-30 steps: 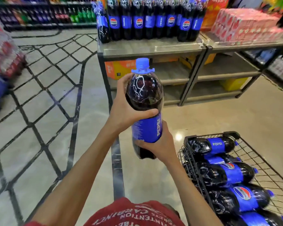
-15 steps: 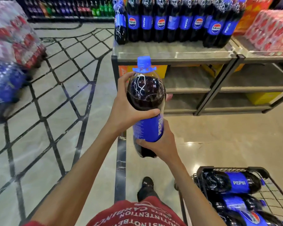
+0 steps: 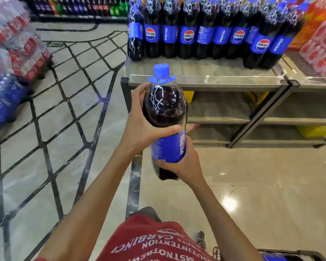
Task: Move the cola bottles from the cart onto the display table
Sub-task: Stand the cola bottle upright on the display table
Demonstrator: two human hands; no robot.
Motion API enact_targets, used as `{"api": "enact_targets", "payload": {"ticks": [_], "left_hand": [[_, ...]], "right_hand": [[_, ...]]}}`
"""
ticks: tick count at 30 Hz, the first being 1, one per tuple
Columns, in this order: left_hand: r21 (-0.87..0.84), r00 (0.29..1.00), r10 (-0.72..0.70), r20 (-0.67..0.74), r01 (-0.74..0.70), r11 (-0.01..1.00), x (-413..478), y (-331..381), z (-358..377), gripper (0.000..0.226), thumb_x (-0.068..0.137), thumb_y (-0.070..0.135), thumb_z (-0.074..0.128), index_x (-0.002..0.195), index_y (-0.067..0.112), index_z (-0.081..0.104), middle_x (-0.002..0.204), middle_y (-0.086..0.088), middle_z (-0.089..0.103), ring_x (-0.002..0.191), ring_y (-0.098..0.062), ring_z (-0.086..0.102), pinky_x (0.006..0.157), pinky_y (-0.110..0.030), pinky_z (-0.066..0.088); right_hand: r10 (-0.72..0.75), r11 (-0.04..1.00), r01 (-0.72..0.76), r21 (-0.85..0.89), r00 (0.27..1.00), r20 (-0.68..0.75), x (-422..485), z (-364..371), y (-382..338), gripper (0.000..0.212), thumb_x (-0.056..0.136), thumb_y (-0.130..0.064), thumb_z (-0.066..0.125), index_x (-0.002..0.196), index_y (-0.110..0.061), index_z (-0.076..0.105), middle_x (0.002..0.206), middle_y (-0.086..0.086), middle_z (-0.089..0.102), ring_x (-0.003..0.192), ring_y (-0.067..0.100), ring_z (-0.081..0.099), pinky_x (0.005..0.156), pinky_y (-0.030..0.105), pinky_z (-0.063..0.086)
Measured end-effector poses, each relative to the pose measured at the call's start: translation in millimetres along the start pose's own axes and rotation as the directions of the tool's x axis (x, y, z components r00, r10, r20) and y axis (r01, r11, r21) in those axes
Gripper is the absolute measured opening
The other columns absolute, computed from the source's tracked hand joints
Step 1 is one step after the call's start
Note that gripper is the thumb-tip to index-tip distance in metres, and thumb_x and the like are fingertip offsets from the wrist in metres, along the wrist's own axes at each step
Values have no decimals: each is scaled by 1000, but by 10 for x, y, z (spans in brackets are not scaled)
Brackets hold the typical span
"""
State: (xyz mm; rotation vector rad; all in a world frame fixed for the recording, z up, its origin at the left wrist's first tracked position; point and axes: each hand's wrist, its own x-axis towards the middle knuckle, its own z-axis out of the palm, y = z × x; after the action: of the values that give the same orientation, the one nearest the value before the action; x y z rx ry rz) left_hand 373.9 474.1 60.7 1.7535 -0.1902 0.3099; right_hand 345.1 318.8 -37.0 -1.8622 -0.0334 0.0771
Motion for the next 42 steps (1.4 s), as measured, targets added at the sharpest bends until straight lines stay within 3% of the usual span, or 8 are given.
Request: {"api": "enact_targets", "payload": {"ticks": [4,7,14,18,25,29,37,42], "left_hand": [[28,1000,13,-11,-13,1000,448,-163,90,107,53,23,95,141,21,35,141,4,47,128,-8,53,107,-29,47],[42,1000,16,-8,-16,999,805,-311,160,108,51,29,95,141,20,36,142,-1,46,131,-14,51,110,-37,45],[-12,998,-27,51,28,1000,1754,-702,372,111,52,26,96,143,23,34,139,11,51,129,-10,55,109,-40,47],[-30,996,-13,88,16,999,2301,-857,508,108,52,22,96,139,31,33,139,15,48,129,-4,52,106,-22,44],[-68,982,28,186,-15,998,3125,-1071,888,107,52,26,95,140,23,34,143,3,45,132,-8,50,108,-24,41],[-64,973,32,229,-18,998,3509,-1132,1218,107,53,14,95,140,21,33,140,12,45,129,-3,51,105,-19,42],[-59,958,54,280,-39,997,4372,-1187,2089,109,48,33,94,139,25,33,132,32,46,129,-2,51,105,-19,42],[-45,961,38,275,-27,999,4845,-1134,2691,106,46,28,96,132,32,33,129,18,49,118,7,53,98,-9,40]], "right_hand": [[16,1000,-16,-10,1000,6,452,-76,27,93,60,-39,97,133,-34,41,117,-24,59,107,-8,59,73,12,55],[33,999,-33,-10,999,-4,791,-116,60,90,60,-38,98,131,-34,42,117,-22,60,105,-7,60,75,14,56],[58,998,-60,-34,997,-55,1736,-238,122,86,58,-36,99,122,-45,43,116,-20,63,103,-1,63,79,24,60],[86,995,-92,-46,990,-109,2263,-342,148,84,56,-34,100,119,-46,45,112,-19,65,99,0,65,78,25,59],[117,992,-123,-19,973,-200,2961,-569,232,94,55,-40,99,133,-35,45,115,-23,63,102,-1,64,81,28,60],[122,992,-126,0,964,-237,3302,-838,298,91,55,-40,99,129,-38,46,114,-24,63,102,0,64,81,29,61],[125,992,-113,60,956,-265,4128,-1669,500,89,49,-52,95,123,-44,47,113,-25,64,104,4,66,82,35,62],[128,992,-117,57,956,-263,4650,-2284,593,91,46,-49,94,123,-32,51,109,-17,68,97,5,67,80,33,61]]}}
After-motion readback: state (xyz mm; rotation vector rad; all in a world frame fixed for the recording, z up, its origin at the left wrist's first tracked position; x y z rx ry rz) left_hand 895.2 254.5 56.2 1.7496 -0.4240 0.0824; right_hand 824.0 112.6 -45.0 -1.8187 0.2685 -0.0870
